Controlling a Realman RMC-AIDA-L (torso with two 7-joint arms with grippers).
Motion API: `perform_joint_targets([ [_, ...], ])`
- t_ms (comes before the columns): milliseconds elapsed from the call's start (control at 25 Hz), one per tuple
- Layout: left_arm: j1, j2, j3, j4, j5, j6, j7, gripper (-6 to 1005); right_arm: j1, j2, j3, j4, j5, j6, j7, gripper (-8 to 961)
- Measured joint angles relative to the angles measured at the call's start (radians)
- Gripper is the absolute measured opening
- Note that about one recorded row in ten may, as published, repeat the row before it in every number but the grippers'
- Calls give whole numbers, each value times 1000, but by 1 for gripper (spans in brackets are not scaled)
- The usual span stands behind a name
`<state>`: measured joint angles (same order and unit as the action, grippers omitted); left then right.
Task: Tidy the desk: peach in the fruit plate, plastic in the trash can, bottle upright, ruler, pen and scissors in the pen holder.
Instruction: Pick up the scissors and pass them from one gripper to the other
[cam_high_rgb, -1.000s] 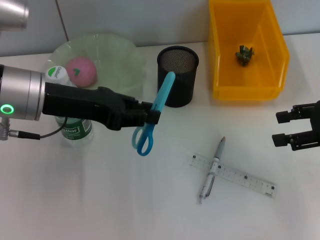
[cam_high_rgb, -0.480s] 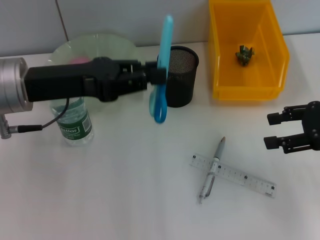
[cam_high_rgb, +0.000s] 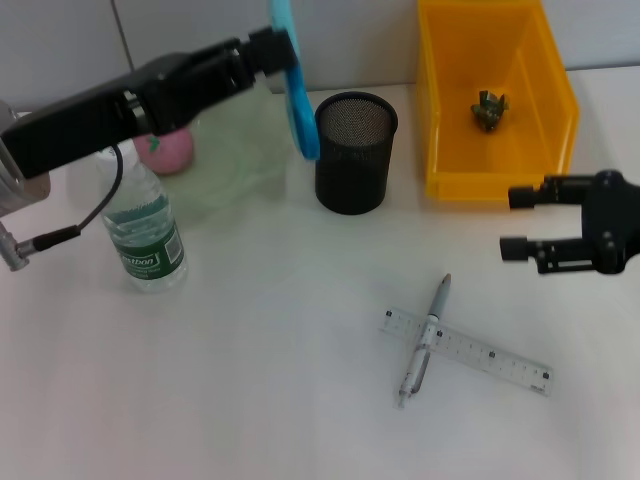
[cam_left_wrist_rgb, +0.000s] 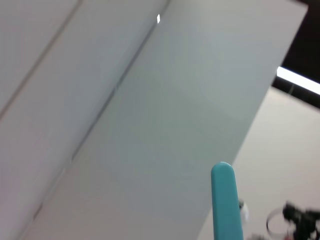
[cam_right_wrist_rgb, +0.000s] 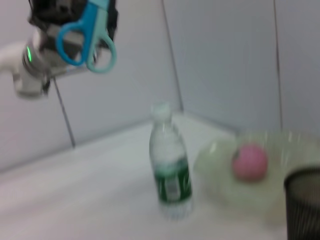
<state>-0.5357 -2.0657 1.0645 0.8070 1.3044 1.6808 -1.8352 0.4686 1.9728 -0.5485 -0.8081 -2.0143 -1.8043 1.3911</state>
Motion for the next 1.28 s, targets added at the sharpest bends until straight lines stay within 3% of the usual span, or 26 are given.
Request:
perform_joint_targets([
  [40, -4, 0, -1, -65, -72, 0, 34, 241, 0, 0, 0, 0, 0, 0, 0, 753],
  [160, -9, -1, -2, -101, -110, 0, 57, 241, -7, 18, 51, 36, 65, 1, -92, 754],
  [280, -19, -6, 3, -196, -234, -2, 108, 241, -11, 36, 72, 78, 116, 11, -183, 754],
  [320, -23, -7, 6, -218, -263, -3, 117, 241, -13, 52, 78, 106, 149, 20, -254, 754],
  [360, -23, -7, 6, -218, -263, -3, 117, 241, -13, 52, 78, 106, 149, 20, -254, 754],
  [400, -23, -7, 6, -218, -263, -3, 117, 241, -16, 76, 86, 133, 189, 27, -340, 754],
  [440, -38, -7, 8, -292, -328, -8, 145, 241, -16, 76, 86, 133, 189, 27, -340, 754],
  [520, -59, -8, 7, -369, -392, -16, 163, 241, -20, 101, 91, 192, 272, 30, -485, 754],
  [720, -88, -12, 9, -449, -475, -26, 177, 241, 10, 103, 86, 370, 417, 44, -724, 754],
  [920, -112, -14, 11, -505, -531, -53, 202, 241, 64, 105, 89, 496, 451, 54, -899, 754],
  [1280, -142, -14, 14, -579, -606, -68, 221, 241, 162, 111, 86, 640, 511, 53, -1029, 753],
])
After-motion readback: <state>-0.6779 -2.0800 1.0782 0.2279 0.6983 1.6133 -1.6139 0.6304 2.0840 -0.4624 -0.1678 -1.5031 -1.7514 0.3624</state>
